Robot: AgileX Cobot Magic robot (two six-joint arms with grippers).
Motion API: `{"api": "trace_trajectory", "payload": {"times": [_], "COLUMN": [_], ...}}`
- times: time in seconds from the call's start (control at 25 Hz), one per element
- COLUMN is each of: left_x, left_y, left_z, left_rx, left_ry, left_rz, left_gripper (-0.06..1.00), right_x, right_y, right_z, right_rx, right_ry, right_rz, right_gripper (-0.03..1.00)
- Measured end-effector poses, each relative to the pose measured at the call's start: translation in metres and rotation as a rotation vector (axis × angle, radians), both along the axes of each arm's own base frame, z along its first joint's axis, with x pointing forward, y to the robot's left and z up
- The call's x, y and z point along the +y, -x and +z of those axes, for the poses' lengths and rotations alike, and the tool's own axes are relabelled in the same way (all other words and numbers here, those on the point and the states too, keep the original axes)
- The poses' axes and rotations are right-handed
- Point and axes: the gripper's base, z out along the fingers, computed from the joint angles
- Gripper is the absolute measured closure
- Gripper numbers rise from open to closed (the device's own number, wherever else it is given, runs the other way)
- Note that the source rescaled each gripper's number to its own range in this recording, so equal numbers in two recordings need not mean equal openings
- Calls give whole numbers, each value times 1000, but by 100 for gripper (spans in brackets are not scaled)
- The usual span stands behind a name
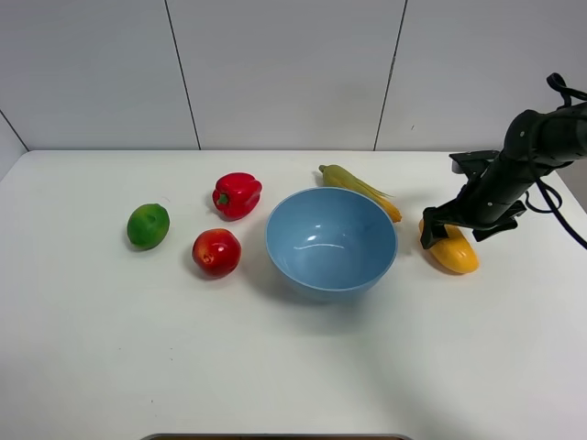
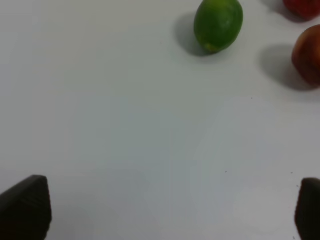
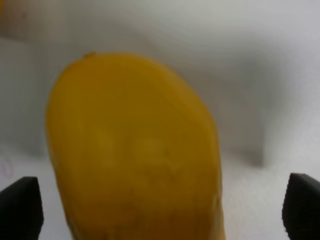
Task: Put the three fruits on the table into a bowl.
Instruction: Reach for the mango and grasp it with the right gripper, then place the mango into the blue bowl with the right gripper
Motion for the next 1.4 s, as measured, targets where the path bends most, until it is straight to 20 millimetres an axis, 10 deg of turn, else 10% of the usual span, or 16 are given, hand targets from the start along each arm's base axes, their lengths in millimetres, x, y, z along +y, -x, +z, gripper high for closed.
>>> {"api": "trace_trajectory", "payload": {"times": [0.76,1.24,1.4], "left_x": [0,0,0], "left_y": [0,0,0], "left_z": [0,0,0], "left_rx": [0,0,0], "left_ry": [0,0,0], "left_rz": [0,0,0], "left_gripper": [-6,-6,-6], "right_x": [1,1,1], "right_y": [-2,-2,-2], "right_z": [-21,-22,-23], "right_rx": [51,53,54], "right_ry": [-13,-13,-13], "right_rz": [1,0,0], "right_gripper": [7,90,97]}}
